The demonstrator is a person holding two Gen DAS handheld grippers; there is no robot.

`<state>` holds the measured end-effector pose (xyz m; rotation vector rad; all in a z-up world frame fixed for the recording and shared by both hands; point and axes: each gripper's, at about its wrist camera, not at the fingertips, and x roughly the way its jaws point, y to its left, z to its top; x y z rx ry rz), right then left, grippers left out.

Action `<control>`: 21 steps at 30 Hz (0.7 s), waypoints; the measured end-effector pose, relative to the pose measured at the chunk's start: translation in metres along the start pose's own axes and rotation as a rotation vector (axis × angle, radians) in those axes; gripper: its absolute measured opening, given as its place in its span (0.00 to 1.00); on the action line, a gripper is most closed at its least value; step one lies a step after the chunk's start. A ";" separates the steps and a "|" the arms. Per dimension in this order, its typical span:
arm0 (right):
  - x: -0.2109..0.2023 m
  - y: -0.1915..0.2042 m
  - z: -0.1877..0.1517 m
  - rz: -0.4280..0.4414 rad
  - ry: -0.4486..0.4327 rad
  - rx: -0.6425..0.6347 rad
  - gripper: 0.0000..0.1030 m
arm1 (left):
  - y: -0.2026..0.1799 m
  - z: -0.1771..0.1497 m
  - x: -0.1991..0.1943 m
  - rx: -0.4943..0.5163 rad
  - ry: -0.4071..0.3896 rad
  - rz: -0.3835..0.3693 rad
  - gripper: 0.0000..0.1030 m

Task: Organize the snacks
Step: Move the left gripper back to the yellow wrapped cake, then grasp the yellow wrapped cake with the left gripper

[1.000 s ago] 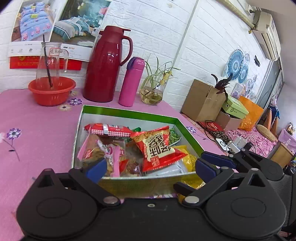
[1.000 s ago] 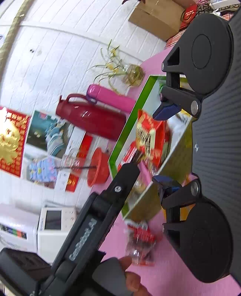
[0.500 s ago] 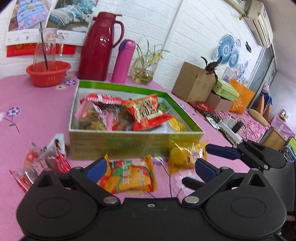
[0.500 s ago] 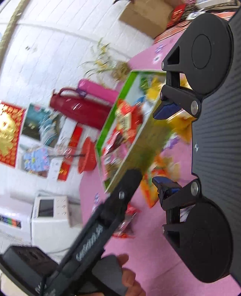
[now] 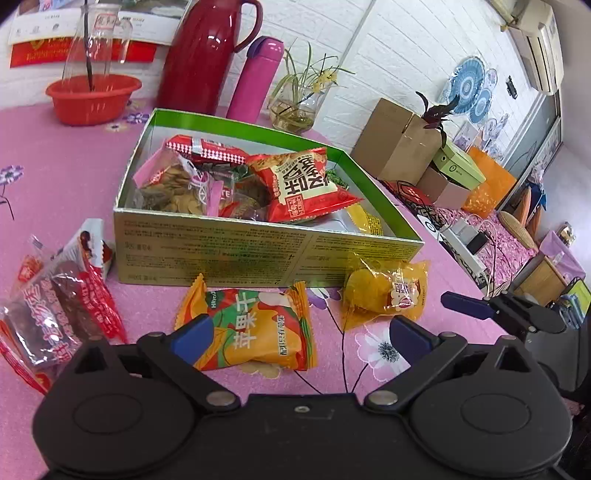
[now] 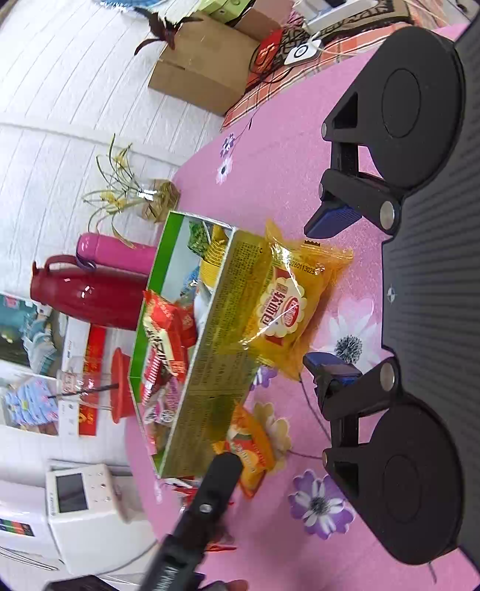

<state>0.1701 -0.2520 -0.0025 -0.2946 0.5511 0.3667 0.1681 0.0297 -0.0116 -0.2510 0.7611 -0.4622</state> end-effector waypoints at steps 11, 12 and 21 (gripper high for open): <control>0.031 -0.009 0.005 0.004 0.011 -0.080 1.00 | -0.007 0.004 0.004 -0.002 0.009 -0.044 0.97; 0.032 -0.010 0.005 0.021 0.016 -0.079 0.93 | -0.009 0.004 0.004 0.003 0.006 -0.052 0.93; -0.012 0.014 -0.008 0.257 0.065 -0.089 0.76 | -0.025 -0.003 0.001 0.037 0.021 -0.137 0.68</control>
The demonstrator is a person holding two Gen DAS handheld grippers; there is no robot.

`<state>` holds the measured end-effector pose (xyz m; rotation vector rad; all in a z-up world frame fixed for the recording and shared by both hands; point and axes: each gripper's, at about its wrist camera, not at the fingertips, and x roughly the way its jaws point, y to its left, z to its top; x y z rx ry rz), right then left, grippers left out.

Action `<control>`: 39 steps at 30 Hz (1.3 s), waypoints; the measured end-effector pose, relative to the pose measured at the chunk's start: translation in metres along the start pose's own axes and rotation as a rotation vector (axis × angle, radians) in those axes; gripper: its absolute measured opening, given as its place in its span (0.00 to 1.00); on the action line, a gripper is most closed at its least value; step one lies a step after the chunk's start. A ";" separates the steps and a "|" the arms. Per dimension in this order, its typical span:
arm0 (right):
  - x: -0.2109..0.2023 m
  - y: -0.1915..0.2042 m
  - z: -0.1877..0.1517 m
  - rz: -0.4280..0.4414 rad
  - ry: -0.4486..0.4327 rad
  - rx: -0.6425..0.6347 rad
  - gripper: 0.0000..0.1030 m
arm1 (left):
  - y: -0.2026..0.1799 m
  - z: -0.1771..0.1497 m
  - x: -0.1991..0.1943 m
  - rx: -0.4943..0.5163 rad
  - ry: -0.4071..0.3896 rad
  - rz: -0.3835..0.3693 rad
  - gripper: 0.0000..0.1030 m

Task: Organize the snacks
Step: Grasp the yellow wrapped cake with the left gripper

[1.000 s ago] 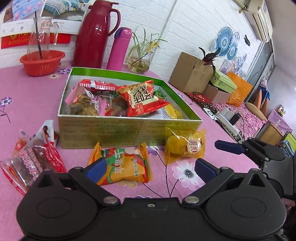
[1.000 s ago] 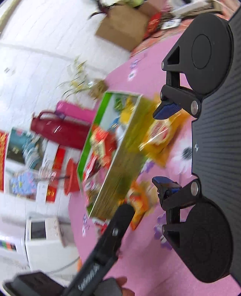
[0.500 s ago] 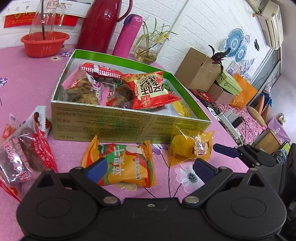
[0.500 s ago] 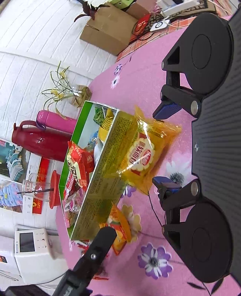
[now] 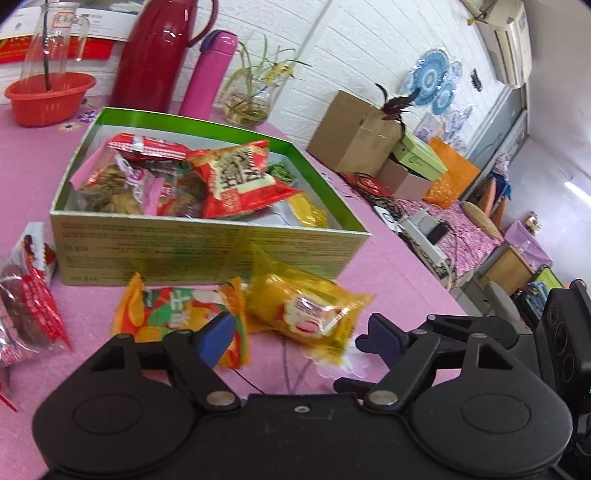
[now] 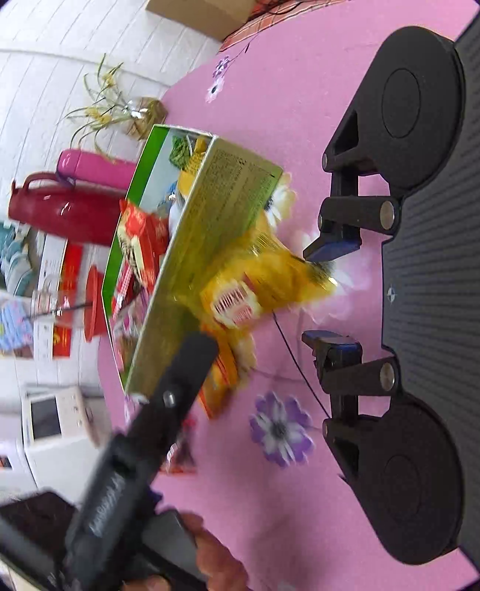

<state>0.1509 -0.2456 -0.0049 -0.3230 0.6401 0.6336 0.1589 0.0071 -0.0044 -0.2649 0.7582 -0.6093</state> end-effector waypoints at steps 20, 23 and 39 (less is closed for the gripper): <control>-0.002 0.022 0.004 0.094 -0.065 -0.131 0.97 | 0.011 -0.030 -0.003 -0.282 -0.048 0.006 0.77; -0.009 0.033 0.000 0.071 -0.082 -0.151 1.00 | 0.010 -0.032 0.003 -0.261 -0.038 0.043 0.75; 0.021 0.031 0.009 0.032 -0.005 -0.055 0.99 | 0.003 -0.011 0.039 -0.220 -0.011 0.104 0.54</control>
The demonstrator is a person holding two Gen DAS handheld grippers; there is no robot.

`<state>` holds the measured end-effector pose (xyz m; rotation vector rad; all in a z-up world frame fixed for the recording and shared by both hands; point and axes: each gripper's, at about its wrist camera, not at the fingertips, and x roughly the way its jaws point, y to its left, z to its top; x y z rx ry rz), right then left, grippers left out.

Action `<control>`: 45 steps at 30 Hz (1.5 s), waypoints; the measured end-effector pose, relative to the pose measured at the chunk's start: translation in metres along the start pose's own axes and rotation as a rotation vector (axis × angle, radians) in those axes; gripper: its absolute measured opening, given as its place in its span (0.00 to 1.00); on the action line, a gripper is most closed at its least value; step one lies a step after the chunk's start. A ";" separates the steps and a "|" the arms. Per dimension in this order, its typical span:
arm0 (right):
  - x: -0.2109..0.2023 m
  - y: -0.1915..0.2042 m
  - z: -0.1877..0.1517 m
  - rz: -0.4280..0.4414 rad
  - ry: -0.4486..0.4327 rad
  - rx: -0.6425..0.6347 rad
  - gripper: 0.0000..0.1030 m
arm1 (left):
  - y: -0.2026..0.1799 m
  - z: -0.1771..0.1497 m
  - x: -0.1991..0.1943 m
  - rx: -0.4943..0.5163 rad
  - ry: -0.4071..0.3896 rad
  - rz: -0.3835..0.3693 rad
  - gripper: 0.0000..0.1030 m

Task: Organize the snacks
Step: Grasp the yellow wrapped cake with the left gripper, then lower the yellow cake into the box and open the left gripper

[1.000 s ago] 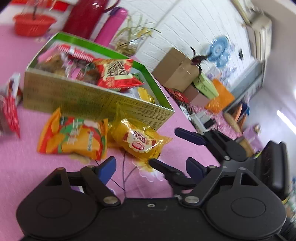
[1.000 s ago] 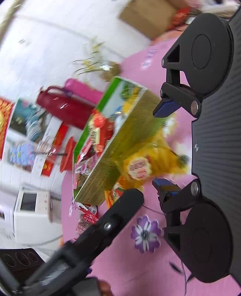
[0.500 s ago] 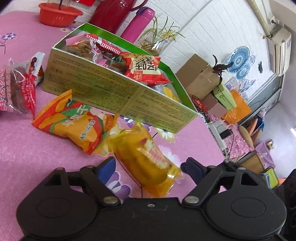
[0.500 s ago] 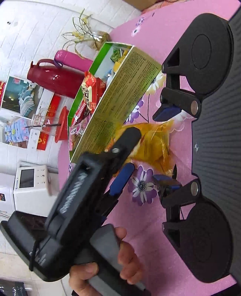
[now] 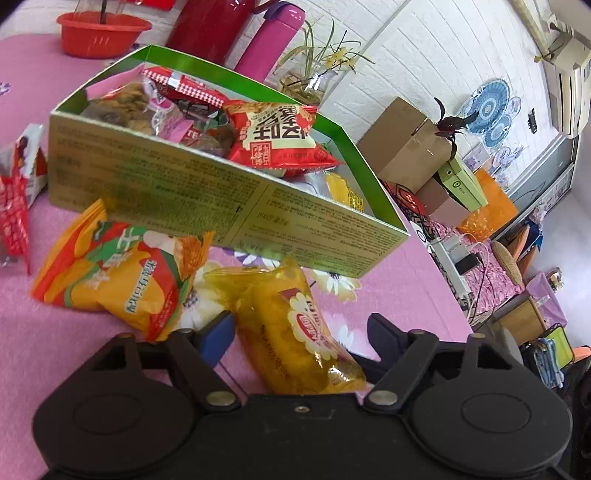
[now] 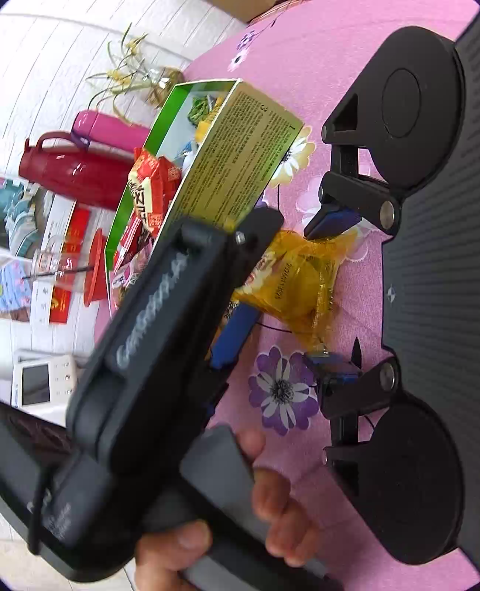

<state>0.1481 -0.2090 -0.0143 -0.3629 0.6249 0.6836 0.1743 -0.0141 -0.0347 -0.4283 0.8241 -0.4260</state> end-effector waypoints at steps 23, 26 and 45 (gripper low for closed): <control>-0.048 0.003 0.031 -0.167 -0.224 -0.033 0.78 | -0.055 0.044 -0.039 0.181 -0.185 -0.051 0.01; -0.047 -0.006 0.038 -0.189 -0.271 -0.033 0.78 | -0.060 0.058 -0.035 0.191 -0.207 -0.060 0.01; 0.020 -0.070 0.052 -0.293 -0.328 0.136 0.88 | -0.050 0.118 0.044 0.183 -0.184 -0.096 0.63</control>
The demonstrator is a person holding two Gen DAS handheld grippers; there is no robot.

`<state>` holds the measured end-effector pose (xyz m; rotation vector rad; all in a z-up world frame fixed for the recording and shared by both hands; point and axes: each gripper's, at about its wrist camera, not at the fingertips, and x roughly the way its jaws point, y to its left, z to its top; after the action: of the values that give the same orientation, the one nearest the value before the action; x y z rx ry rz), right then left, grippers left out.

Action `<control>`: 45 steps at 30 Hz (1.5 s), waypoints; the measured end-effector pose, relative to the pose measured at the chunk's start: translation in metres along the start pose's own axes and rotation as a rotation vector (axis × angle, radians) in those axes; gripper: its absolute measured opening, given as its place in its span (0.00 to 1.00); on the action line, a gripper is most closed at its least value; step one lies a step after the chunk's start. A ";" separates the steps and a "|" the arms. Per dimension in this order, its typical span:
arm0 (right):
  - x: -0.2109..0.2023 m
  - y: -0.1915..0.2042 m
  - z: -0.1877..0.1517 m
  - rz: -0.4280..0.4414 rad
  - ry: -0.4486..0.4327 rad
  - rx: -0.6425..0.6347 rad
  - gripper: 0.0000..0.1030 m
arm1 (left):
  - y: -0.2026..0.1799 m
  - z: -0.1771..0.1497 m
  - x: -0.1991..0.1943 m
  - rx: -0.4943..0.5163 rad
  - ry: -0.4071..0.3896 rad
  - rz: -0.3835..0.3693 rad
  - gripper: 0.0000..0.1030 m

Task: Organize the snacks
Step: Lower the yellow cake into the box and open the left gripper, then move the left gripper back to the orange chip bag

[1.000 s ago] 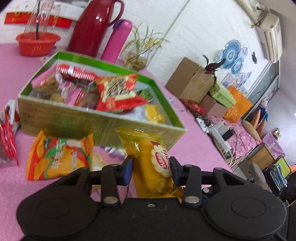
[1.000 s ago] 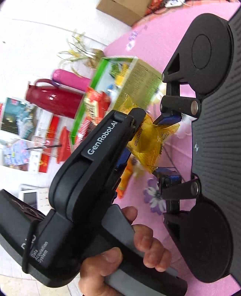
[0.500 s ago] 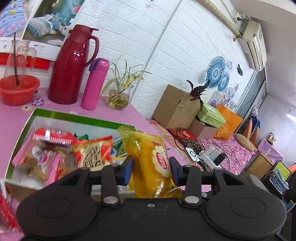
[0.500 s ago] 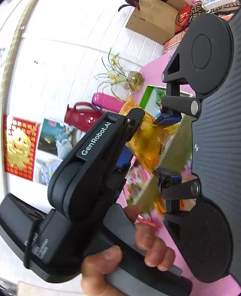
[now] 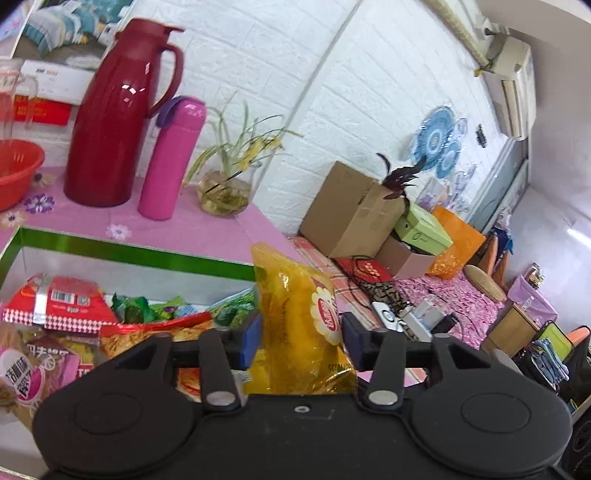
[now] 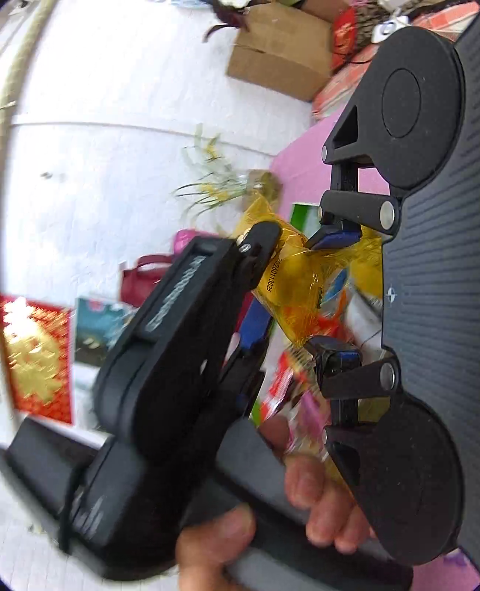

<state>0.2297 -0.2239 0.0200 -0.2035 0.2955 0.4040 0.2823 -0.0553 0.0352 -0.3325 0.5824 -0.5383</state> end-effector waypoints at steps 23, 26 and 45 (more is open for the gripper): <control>-0.052 0.067 0.014 0.058 -0.042 -0.196 1.00 | 0.023 -0.037 -0.120 -0.057 -0.061 0.135 1.00; -0.058 0.074 0.009 0.111 -0.003 -0.180 1.00 | 0.030 -0.052 -0.134 -0.064 -0.035 0.136 1.00; -0.035 0.126 -0.016 0.260 0.232 -0.161 1.00 | 0.089 -0.088 -0.167 -0.140 0.042 0.229 1.00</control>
<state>0.1424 -0.1266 -0.0008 -0.3730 0.5214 0.6639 0.1457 0.0983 -0.0016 -0.3819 0.6906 -0.2856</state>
